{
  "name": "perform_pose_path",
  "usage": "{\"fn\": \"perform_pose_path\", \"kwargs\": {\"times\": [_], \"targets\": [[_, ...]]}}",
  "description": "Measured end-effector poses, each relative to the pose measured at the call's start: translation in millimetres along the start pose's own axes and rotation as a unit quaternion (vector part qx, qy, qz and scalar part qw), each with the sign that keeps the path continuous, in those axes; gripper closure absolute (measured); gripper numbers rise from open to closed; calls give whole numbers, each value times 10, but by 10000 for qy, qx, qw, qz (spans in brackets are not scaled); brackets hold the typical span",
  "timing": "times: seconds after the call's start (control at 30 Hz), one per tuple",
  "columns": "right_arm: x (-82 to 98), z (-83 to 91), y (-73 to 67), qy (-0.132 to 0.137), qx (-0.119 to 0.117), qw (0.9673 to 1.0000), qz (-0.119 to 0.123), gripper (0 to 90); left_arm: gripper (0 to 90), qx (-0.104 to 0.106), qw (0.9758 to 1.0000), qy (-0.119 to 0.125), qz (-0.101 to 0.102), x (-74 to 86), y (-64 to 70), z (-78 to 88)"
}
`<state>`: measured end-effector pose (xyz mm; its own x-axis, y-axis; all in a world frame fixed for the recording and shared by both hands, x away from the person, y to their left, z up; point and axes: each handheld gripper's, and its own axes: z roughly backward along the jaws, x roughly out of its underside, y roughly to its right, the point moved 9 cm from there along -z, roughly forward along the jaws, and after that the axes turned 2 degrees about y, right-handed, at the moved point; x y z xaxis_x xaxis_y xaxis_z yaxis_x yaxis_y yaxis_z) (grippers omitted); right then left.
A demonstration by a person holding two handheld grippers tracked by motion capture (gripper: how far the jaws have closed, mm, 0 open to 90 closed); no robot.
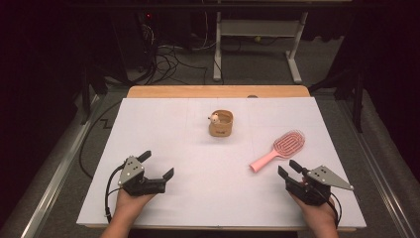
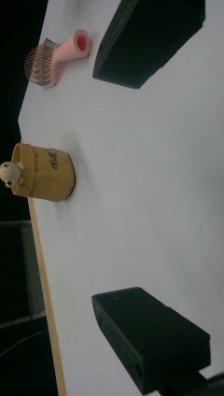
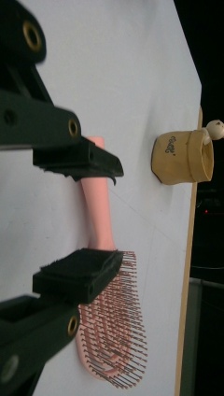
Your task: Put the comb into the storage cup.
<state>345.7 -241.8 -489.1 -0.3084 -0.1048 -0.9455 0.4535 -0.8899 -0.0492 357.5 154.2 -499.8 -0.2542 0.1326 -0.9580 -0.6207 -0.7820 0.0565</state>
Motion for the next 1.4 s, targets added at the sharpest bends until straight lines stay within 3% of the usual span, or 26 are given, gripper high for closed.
{"fn": "perform_pose_path", "kwargs": {"times": [0.07, 0.1, 0.13, 0.17, 0.3, 0.37, 0.9, 1.4], "targets": [[-2, 1, -8, -1, -3, 10000, -3, 588, 0, 4, 10000, -8, -4, 2, 2, 0], [0, 1, -30, -25, -78, 10000, -5, 657, 0, 4, 10000, -12, -9, 5, 5, -2], [0, 1, -30, -25, -78, 10000, -5, 657, 0, 4, 10000, -12, -9, 5, 5, -2], [0, 5, -32, -36, -47, 10000, 24, 727, 0, 6, 10000, -5, -4, 3, 3, -1], [-18, 20, -29, -15, -21, 10000, 56, 864, 0, 17, 10000, -32, -17, 8, 0, 0], [-20, 23, -33, -27, -40, 10000, 69, 900, 0, 24, 10000, -34, -23, 9, 3, -3], [-17, -27, -128, -97, -345, 9992, 159, 900, 0, 45, 10000, -32, -49, 10, 11, -6], [-24, -99, -166, -202, -379, 9989, 203, 900, 0, 41, 10000, -60, -68, 21, 10, -10]]}}
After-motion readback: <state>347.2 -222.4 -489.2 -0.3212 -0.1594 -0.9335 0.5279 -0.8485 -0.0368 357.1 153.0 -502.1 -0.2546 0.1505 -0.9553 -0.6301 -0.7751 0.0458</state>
